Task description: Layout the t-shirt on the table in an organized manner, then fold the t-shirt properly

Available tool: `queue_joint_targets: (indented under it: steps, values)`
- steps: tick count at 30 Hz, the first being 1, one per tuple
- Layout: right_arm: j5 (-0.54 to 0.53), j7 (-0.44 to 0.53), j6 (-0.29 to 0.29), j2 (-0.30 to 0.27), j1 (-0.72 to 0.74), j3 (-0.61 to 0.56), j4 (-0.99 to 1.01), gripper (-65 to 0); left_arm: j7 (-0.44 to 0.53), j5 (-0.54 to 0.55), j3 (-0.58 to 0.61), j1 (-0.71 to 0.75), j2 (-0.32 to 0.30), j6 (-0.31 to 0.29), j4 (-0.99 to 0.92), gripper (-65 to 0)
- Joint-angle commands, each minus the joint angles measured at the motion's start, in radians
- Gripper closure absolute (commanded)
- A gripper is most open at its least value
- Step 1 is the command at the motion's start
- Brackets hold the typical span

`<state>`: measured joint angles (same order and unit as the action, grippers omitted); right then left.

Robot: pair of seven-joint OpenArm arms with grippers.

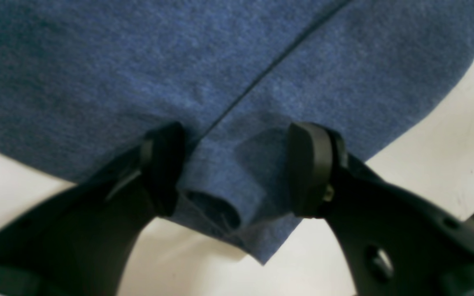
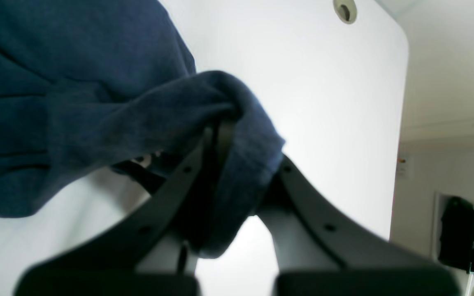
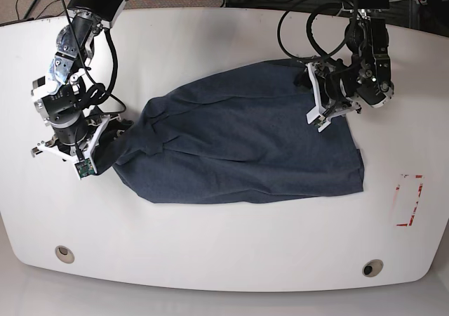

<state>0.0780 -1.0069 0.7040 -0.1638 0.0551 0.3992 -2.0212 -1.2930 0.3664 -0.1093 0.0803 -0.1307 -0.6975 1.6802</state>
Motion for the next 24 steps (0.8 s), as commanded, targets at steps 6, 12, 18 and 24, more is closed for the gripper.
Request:
queue_joint_targets:
  steps: [6,12,18,24]
  values:
    - [-0.007,0.018,-0.006,-0.012,0.018,0.002,-0.019,0.0,-0.024,-0.008,-0.007,0.003,-0.019,-0.001,0.016,-17.4]
    - [-0.007,0.018,-0.006,-0.012,0.018,0.004,-0.019,0.0,-0.024,-0.008,-0.011,0.005,-0.030,-0.001,0.082,-16.1]
    - [-0.007,0.018,-0.006,-0.012,0.018,0.004,-0.019,0.0,-0.024,-0.008,-0.011,0.017,-0.039,-0.001,0.150,-14.4]
    - [-0.007,0.018,-0.006,-0.012,0.019,0.004,-0.019,0.0,-0.024,-0.008,-0.011,0.023,-0.040,-0.001,0.189,-6.8]
